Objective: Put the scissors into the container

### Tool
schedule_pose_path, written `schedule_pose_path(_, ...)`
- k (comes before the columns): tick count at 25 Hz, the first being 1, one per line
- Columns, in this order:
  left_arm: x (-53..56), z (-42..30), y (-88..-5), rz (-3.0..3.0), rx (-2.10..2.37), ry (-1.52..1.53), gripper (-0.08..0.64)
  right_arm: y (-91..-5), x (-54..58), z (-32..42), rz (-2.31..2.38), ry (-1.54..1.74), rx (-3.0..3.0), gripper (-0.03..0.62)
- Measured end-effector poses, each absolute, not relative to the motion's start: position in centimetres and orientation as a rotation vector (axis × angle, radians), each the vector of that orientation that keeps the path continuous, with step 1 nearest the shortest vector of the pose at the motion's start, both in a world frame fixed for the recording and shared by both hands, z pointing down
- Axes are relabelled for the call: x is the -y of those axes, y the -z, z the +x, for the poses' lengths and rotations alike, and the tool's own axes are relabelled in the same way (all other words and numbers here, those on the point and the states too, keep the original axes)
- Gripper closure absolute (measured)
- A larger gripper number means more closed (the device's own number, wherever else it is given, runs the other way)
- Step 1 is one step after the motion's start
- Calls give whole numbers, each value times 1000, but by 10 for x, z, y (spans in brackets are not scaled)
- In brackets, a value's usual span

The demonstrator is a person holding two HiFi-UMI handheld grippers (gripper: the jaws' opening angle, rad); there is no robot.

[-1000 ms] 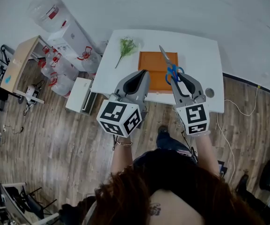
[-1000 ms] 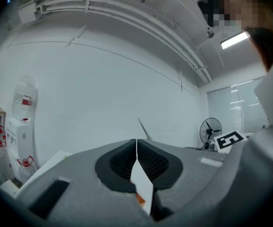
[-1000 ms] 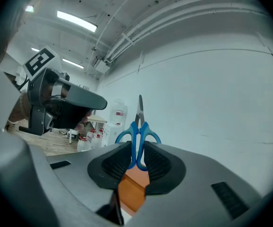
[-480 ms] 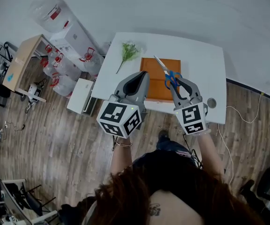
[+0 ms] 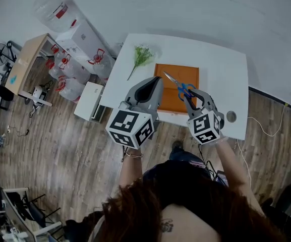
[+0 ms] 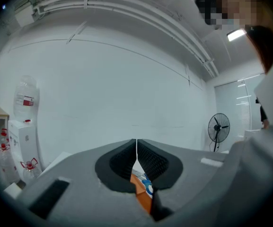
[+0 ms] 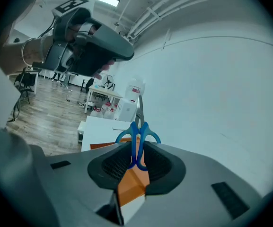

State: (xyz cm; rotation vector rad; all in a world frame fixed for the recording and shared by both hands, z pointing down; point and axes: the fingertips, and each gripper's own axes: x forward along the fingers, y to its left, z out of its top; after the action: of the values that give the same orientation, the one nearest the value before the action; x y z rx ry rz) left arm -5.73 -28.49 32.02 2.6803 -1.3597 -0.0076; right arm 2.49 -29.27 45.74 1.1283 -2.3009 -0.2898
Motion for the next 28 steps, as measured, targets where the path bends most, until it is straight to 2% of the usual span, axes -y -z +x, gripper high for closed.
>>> schedule_pose_path(28,350,-70,-343,2589,1416,-37,539,-603,330,8,589,336,2060,512)
